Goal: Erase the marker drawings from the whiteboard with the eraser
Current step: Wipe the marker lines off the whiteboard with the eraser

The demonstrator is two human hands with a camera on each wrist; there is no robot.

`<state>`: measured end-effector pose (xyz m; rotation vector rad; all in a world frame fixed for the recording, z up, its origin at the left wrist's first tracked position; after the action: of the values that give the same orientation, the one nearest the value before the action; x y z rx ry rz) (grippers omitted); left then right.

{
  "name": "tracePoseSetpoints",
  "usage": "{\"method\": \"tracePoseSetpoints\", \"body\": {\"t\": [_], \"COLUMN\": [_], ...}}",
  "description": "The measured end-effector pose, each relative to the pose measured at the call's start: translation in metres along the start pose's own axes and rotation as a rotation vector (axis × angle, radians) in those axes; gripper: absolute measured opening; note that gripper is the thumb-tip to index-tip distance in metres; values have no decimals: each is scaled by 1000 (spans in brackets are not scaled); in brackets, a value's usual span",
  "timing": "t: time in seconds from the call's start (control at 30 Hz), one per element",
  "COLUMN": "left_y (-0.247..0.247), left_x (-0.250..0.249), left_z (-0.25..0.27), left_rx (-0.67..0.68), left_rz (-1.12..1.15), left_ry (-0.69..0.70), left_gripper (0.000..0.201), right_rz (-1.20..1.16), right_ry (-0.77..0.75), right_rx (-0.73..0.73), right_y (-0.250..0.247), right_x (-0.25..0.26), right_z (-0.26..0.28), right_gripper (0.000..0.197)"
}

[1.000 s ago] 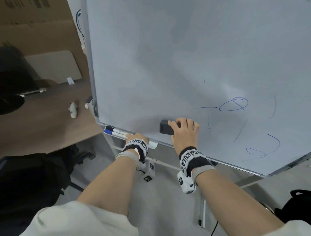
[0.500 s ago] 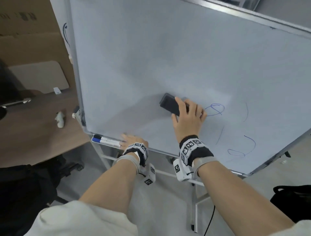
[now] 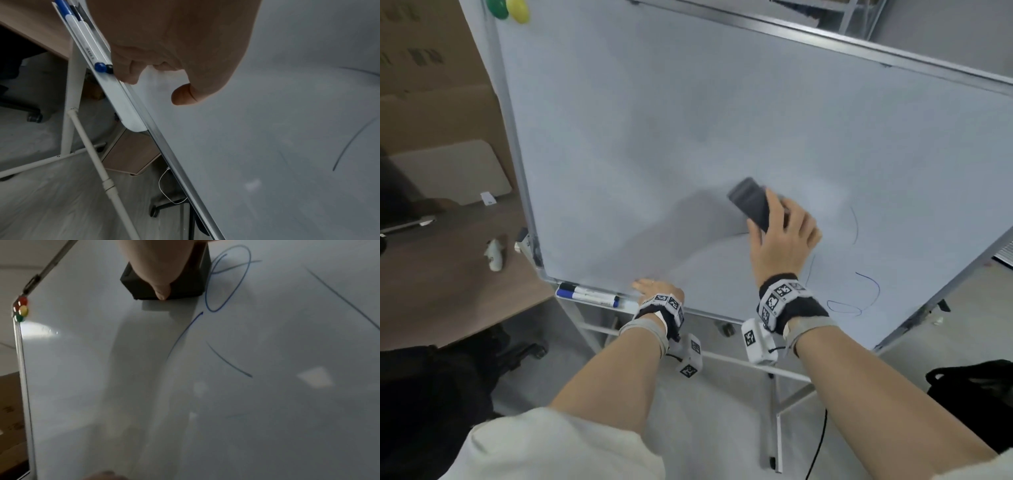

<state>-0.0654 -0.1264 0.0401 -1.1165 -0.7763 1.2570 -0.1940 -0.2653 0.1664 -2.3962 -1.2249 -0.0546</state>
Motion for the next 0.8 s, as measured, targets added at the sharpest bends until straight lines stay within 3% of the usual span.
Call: {"method": "tracePoseSetpoints", "body": {"t": [0.13,0.27,0.33,0.43,0.53,0.67,0.8], "left_y": [9,17,29,62,110,95,79], "left_x": [-4,-5,-8,-14,-15,-17,-22], "left_z": [-2,8,12,-5,-39,-13,-3], "left_rx": [5,97,189,265,333,515,551], "left_rz": [383,432,408,688,985,1211,1350], "left_ry": [-165,-52,-11,-136,-391,-542,-571], "left_gripper": [62,42,45,53,101,106,100], "right_rz": [-45,-46,-23,-21,-58,-76,-72], "right_ry": [-93,-82,-114,-208,-261,-250,-427], "right_rx": [94,212,266,341,313,182,347], "right_y": [-3,-3,-2,3,5,11,30], "right_x": [0,-21,-32,-38,-32,-15,-17], "right_z": [-2,27,40,55,56,32,52], "right_gripper": [56,61,62,66,65,59,65]}}
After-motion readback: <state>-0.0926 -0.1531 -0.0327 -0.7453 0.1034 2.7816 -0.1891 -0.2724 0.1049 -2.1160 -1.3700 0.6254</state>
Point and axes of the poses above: each hand's wrist, its own z-axis away from the middle knuckle, its own y-axis out of the palm, x = y × z, the point moved 3 cm from there along -z, towards the middle knuckle, and after that the axes turned 11 degrees about -x, right-handed, at the moved point
